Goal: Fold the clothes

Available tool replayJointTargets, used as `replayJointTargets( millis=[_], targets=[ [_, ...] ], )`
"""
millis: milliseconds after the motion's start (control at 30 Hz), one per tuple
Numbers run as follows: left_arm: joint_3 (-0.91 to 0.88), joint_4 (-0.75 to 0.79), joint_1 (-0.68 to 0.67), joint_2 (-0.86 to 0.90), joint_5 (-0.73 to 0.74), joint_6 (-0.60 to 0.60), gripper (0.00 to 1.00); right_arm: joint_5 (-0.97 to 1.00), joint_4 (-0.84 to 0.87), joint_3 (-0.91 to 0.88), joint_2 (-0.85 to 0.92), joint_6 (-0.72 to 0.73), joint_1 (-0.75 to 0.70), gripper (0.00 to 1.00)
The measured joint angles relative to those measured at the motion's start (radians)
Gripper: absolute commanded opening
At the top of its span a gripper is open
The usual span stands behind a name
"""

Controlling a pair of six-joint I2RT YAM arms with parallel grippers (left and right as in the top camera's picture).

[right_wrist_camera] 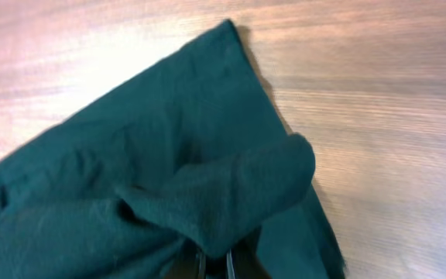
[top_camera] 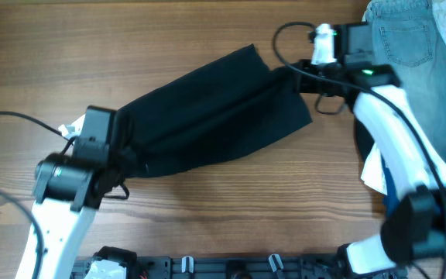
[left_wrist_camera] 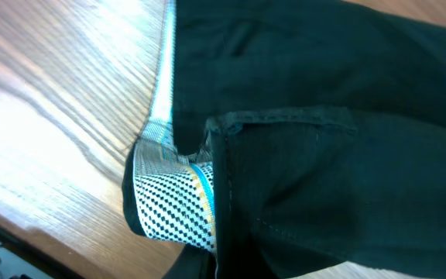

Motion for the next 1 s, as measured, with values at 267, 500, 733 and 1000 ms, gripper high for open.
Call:
replayJointTargets(
  millis=[267, 500, 733, 1000],
  targets=[
    [0.000, 0.104, 0.003, 0.255, -0.309, -0.184, 0.04, 0.003, 0.344, -0.002, 0.226, -0.046, 0.112, 0.04],
    [0.000, 0.441, 0.116, 0.483, -0.418, -0.207, 1.00, 0.068, 0.537, -0.002, 0.280, -0.050, 0.153, 1.00],
    [0.006, 0.784, 0.230, 0.605, -0.432, -0.038, 1.00, 0.113, 0.633, -0.001, 0.296, -0.053, 0.157, 1.00],
    [0.031, 0.597, 0.224, 0.429, 0.039, 0.288, 1.00, -0.032, 0.393, 0.009, 0.232, -0.088, 0.172, 1.00]
  ],
)
